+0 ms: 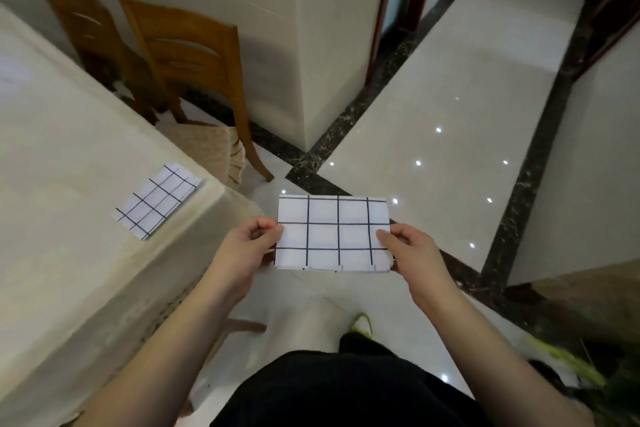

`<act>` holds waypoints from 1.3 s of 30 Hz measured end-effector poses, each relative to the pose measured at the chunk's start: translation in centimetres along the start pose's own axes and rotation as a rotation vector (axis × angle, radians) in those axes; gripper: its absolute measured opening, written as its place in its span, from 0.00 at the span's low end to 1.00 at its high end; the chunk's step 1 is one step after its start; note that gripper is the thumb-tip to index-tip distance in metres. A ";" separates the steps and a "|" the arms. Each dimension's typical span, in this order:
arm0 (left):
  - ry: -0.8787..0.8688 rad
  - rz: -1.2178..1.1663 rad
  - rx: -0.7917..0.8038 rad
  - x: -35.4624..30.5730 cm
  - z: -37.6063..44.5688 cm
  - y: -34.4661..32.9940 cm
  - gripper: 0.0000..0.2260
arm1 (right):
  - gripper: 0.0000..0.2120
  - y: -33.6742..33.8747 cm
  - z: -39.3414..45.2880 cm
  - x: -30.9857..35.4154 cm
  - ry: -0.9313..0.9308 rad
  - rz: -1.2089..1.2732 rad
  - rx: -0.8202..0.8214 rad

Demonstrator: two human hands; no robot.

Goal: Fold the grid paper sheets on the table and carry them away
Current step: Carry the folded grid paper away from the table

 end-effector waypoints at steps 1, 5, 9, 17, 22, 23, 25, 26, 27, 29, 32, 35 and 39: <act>0.005 -0.017 -0.036 -0.4 0.6 -0.3 0.02 | 0.04 0.0 1.0 1.0 0.002 -0.015 0.033; 0.014 -0.060 -0.174 -1.4 2.2 -0.5 0.04 | 0.04 -1.1 4.7 4.5 0.017 -0.094 0.164; 0.033 -0.114 -0.298 -1.4 3.1 1.1 0.05 | 0.04 -3.9 7.5 6.9 0.019 -0.184 0.287; 0.056 -0.183 -0.516 0.1 3.7 7.3 0.03 | 0.05 -12.6 11.2 8.5 0.022 -0.395 0.460; 0.099 -0.255 -0.578 1.3 4.9 11.4 0.05 | 0.04 -19.5 13.2 8.8 0.017 -0.503 0.537; 0.103 -0.267 -0.594 1.6 5.1 12.2 0.04 | 0.05 -20.8 13.4 8.7 0.003 -0.513 0.555; 0.111 -0.278 -0.627 2.2 5.7 14.0 0.04 | 0.05 -23.2 14.1 8.9 -0.015 -0.546 0.580; 0.118 -0.276 -0.642 2.5 6.0 15.0 0.04 | 0.05 -24.4 14.4 9.0 -0.014 -0.565 0.591; 0.125 -0.270 -0.650 2.8 6.3 15.9 0.05 | 0.05 -25.6 14.7 9.1 -0.012 -0.577 0.604; 0.138 -0.252 -0.655 3.2 6.9 17.4 0.05 | 0.05 -27.8 15.4 9.3 -0.015 -0.594 0.606; 0.161 -0.203 -0.688 3.6 7.8 19.5 0.05 | 0.04 -30.8 16.2 9.1 -0.035 -0.625 0.605; 0.164 -0.172 -0.739 4.0 9.0 21.6 0.05 | 0.04 -33.5 17.0 8.8 -0.052 -0.682 0.624; 0.189 -0.062 -0.790 4.9 10.5 23.8 0.04 | 0.06 -36.9 18.9 8.6 -0.046 -0.825 0.653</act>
Point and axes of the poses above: each hand's wrist, its own z-axis towards the middle knuckle, its own y-axis out of the back of the hand, x = y × z, the point moved 2 cm from there along z, towards the middle knuckle, and after that the axes turned 10 degrees about -y, right-handed, at the moved point
